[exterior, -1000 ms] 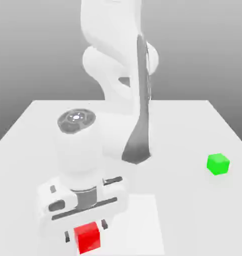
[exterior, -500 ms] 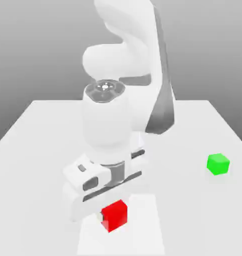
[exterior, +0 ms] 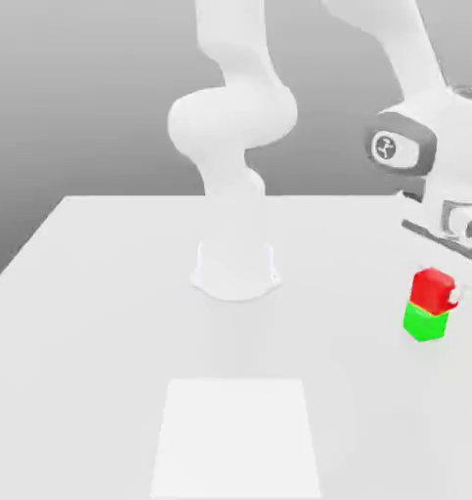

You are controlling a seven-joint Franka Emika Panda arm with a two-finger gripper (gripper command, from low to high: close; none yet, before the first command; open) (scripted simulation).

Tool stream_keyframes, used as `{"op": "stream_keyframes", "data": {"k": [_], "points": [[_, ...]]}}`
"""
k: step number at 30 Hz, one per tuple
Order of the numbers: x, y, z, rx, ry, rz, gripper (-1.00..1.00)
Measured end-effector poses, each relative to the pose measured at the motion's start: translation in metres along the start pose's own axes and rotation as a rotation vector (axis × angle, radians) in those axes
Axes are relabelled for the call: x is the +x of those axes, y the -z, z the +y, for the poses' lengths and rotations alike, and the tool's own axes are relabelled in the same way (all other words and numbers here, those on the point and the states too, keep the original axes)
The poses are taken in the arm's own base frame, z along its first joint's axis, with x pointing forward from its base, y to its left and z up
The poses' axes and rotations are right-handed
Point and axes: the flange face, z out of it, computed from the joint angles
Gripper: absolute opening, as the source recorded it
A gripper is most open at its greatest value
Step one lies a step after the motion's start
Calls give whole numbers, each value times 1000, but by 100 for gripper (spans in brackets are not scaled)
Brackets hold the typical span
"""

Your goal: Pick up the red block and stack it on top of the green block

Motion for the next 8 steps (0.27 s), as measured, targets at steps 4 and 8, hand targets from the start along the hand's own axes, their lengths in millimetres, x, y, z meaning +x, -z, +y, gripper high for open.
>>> {"op": "stream_keyframes", "data": {"k": [4, 8], "points": [[15, -40, -35, -15, 185, -7, -100], [12, -48, -33, -14, 179, -7, 100]]}}
